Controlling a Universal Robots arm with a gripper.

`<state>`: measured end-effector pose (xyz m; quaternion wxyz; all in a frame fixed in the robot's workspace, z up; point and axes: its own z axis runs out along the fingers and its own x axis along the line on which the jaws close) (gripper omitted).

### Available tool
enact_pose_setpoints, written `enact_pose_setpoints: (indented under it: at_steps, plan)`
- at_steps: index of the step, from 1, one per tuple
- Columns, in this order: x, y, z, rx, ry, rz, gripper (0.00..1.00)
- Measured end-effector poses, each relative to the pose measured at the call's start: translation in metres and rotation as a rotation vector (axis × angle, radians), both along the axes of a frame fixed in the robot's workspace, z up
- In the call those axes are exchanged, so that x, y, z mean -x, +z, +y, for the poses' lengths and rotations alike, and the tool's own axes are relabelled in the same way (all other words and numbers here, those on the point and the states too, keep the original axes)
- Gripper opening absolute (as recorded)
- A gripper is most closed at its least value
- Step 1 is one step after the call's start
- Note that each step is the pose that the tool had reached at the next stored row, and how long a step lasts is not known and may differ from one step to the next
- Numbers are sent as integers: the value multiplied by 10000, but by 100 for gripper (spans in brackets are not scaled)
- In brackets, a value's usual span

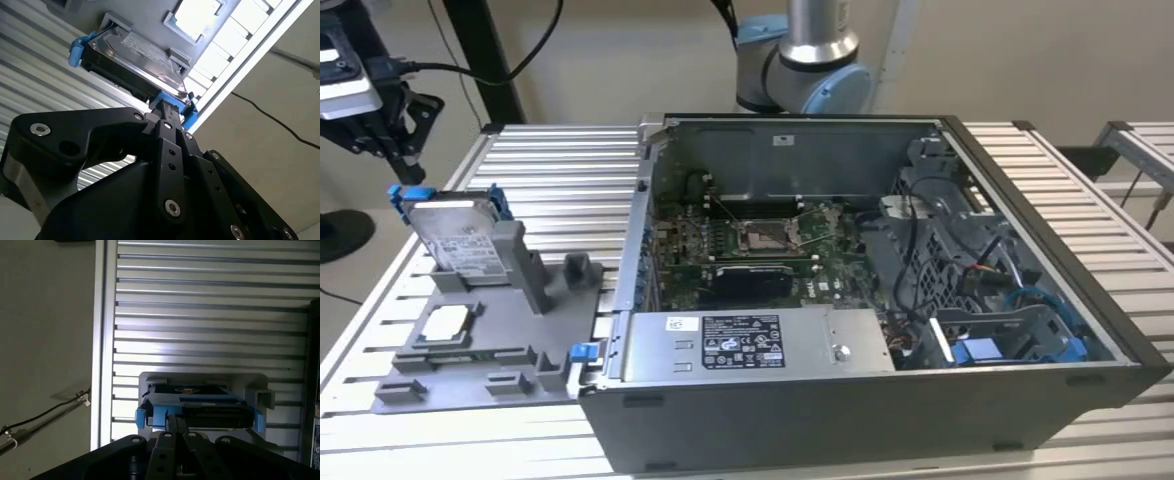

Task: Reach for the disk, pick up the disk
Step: 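Reach for the disk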

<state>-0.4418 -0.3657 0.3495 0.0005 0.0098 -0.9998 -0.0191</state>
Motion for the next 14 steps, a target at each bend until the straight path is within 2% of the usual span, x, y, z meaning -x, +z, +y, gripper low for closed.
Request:
enact_pose_setpoints:
  at_steps: [14]
  plan:
    - [3, -1, -18, 0, 0, 0, 0]
